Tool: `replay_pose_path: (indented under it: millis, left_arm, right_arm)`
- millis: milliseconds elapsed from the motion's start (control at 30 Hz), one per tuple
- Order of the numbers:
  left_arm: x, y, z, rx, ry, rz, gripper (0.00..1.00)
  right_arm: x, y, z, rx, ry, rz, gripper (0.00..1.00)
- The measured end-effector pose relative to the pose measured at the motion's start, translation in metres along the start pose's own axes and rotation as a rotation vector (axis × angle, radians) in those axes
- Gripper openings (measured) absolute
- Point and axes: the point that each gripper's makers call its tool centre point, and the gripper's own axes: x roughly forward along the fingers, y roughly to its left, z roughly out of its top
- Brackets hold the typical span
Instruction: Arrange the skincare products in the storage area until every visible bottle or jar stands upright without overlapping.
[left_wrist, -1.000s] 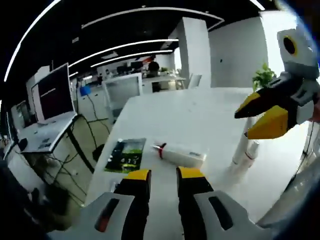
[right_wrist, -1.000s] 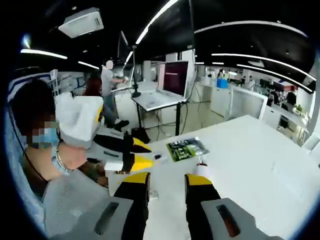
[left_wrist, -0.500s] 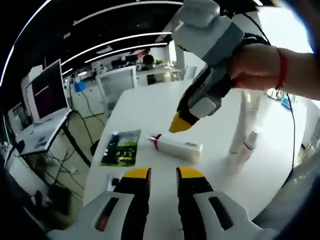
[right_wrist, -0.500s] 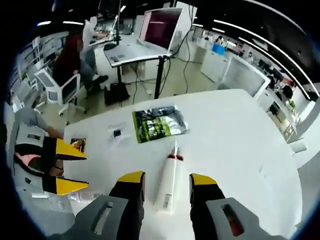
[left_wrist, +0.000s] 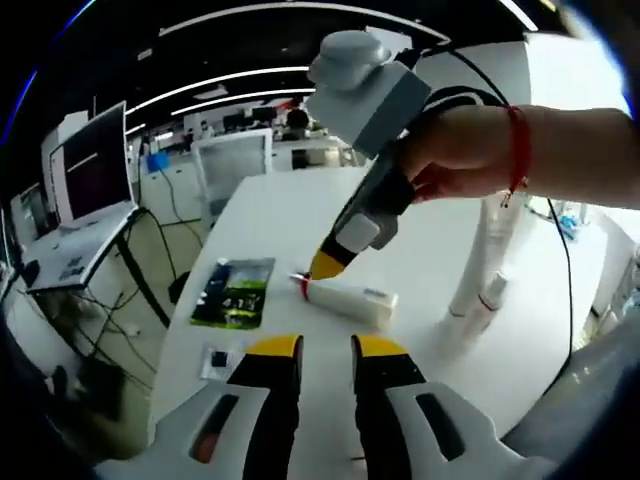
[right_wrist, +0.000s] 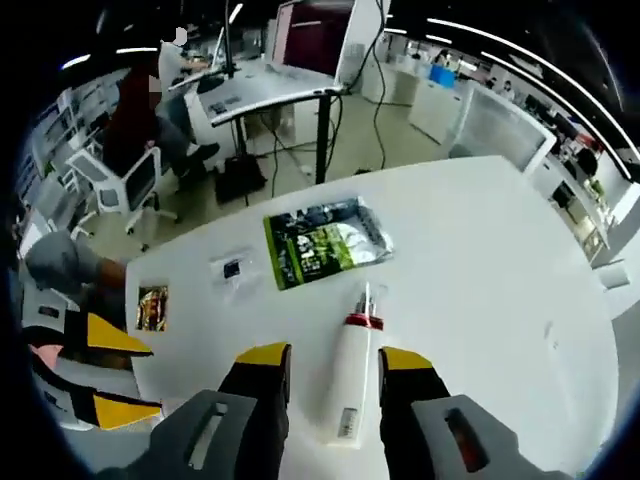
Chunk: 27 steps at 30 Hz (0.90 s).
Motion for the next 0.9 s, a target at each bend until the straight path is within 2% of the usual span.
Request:
replay_pose_path:
  millis: [67, 167, 233, 300, 400, 567, 700, 900]
  left_arm:
    - [0.0, 0.0, -0.001, 0.023, 0.008, 0.01, 0.19]
    - [0.0, 0.0, -0.001, 0.048, 0.01, 0.013, 0.19]
    - [0.0, -0.001, -0.002, 0.051, 0.015, 0.006, 0.19]
    - [0.001, -0.003, -0.003, 0.035, 0.019, -0.01, 0.19]
    - [0.002, -0.003, -0.002, -0.036, 0.007, -0.039, 0.18]
    - [0.002, -0.001, -0.003, -0.138, 0.002, -0.063, 0.18]
    - [0.003, -0.005, -0.004, -0.139, 0.012, -0.075, 0.18]
    - [0.006, -0.007, -0.007, -0.126, 0.03, -0.08, 0.17]
  right_arm:
    - [0.013, -0.003, -0.007, -0.012, 0.033, -0.023, 0.3]
    - [0.027, -0.021, -0.022, -0.091, 0.108, -0.122, 0.3]
    - [0.035, -0.028, -0.031, -0.1, 0.148, -0.14, 0.28]
    - [0.043, -0.028, -0.035, -0.061, 0.159, -0.124, 0.3]
    - [0.048, -0.023, -0.039, -0.017, 0.166, -0.093, 0.26]
    - [0.052, -0.022, -0.041, -0.056, 0.167, -0.096, 0.24]
    - [0.051, -0.018, -0.044, -0.044, 0.146, -0.116, 0.23]
    - [0.044, 0.0, -0.058, -0.061, 0.208, -0.121, 0.23]
